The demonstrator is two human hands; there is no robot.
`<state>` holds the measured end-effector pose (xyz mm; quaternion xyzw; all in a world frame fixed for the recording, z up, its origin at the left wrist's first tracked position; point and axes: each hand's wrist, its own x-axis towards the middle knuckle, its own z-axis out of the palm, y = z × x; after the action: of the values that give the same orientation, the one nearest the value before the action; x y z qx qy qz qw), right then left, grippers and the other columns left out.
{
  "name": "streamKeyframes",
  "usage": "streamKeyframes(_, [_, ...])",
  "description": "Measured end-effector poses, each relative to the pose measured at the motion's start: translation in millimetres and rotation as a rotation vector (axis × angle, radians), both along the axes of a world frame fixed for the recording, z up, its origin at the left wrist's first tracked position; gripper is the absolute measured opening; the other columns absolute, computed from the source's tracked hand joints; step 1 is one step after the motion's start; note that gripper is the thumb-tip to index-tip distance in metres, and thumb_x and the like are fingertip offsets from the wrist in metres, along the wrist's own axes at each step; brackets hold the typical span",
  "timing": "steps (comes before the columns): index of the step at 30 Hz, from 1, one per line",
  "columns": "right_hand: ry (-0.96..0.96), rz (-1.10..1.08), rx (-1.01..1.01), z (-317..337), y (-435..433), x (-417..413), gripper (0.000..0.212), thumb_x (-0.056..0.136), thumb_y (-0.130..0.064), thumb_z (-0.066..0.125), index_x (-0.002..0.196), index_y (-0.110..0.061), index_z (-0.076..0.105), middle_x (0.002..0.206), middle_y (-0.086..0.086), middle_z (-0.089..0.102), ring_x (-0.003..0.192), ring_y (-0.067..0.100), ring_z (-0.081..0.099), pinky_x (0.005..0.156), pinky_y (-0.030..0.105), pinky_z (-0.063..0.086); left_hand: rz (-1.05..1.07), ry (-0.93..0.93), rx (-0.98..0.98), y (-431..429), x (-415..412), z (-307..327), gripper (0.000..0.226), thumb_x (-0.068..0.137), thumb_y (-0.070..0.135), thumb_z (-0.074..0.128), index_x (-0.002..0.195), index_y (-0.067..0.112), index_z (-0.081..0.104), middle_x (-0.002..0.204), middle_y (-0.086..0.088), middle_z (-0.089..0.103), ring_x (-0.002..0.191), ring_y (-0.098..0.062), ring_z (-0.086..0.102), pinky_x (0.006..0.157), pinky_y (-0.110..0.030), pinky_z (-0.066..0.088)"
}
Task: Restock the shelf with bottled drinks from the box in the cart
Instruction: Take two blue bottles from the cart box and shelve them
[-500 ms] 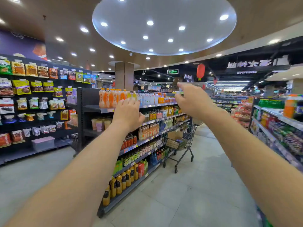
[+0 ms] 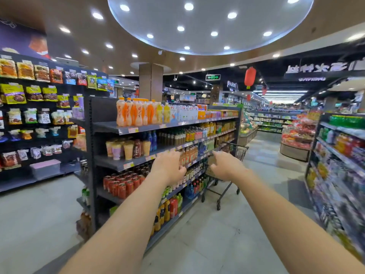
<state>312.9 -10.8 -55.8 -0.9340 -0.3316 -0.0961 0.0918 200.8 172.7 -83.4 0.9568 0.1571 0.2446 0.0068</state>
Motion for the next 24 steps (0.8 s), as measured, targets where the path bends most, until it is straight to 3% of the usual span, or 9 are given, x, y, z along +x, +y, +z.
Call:
streamKeyframes(4, [0.06, -0.041, -0.06, -35, 18, 51, 0.054, 0.101, -0.036, 0.047, 0.15, -0.013, 0.042, 0.148, 0.01, 0.051, 0.129, 0.032, 0.055, 0.102, 0.047, 0.051, 0.002, 0.096, -0.034, 33, 49, -40, 0.045, 0.094, 0.039, 0.051, 0.132, 0.015, 0.056, 0.127, -0.007, 0.064, 0.109, -0.03, 0.063, 0.086, -0.041, 0.054])
streamKeyframes(9, [0.145, -0.058, -0.122, -91, 31, 125, 0.035, 0.1, -0.036, 0.05, 0.123, -0.011, 0.054, 0.123, 0.012, 0.061, 0.108, 0.033, 0.06, 0.093, 0.048, 0.054, -0.017, 0.178, -0.049, 61, 121, -82, 0.047, 0.096, 0.041, 0.05, 0.134, 0.013, 0.055, 0.129, -0.009, 0.063, 0.11, -0.03, 0.064, 0.089, -0.043, 0.054])
streamKeyframes(17, [0.204, -0.136, -0.121, -170, 44, 294, 0.03, 0.099, -0.031, 0.049, 0.121, -0.011, 0.056, 0.125, 0.012, 0.062, 0.113, 0.033, 0.06, 0.083, 0.038, 0.05, -0.064, 0.297, 0.019, 91, 295, -142, 0.045, 0.09, 0.041, 0.052, 0.125, 0.015, 0.06, 0.126, -0.006, 0.064, 0.106, -0.028, 0.064, 0.085, -0.042, 0.055])
streamKeyframes(20, [0.22, -0.115, -0.092, -186, 56, 373, 0.022, 0.099, -0.028, 0.049, 0.114, -0.012, 0.054, 0.119, 0.01, 0.062, 0.105, 0.032, 0.06, 0.077, 0.037, 0.048, -0.113, 0.365, 0.084, 96, 379, -153, 0.023, 0.091, 0.038, 0.052, 0.102, 0.018, 0.056, 0.108, -0.004, 0.063, 0.092, -0.025, 0.062, 0.069, -0.036, 0.048])
streamKeyframes(22, [0.253, -0.116, -0.09, -193, 62, 422, 0.02, 0.098, -0.028, 0.05, 0.11, -0.014, 0.054, 0.119, 0.01, 0.062, 0.101, 0.032, 0.06, 0.079, 0.038, 0.051, -0.14, 0.404, 0.109, 97, 436, -154, 0.02, 0.093, 0.036, 0.051, 0.101, 0.018, 0.056, 0.102, -0.003, 0.062, 0.082, -0.022, 0.059, 0.06, -0.033, 0.041])
streamKeyframes(24, [0.264, -0.113, -0.102, -199, 66, 468, 0.029, 0.097, -0.028, 0.05, 0.121, -0.013, 0.055, 0.127, 0.011, 0.062, 0.109, 0.033, 0.061, 0.088, 0.043, 0.055, -0.157, 0.422, 0.117, 97, 487, -154, 0.022, 0.095, 0.037, 0.051, 0.102, 0.018, 0.056, 0.099, -0.004, 0.061, 0.075, -0.019, 0.056, 0.054, -0.032, 0.039])
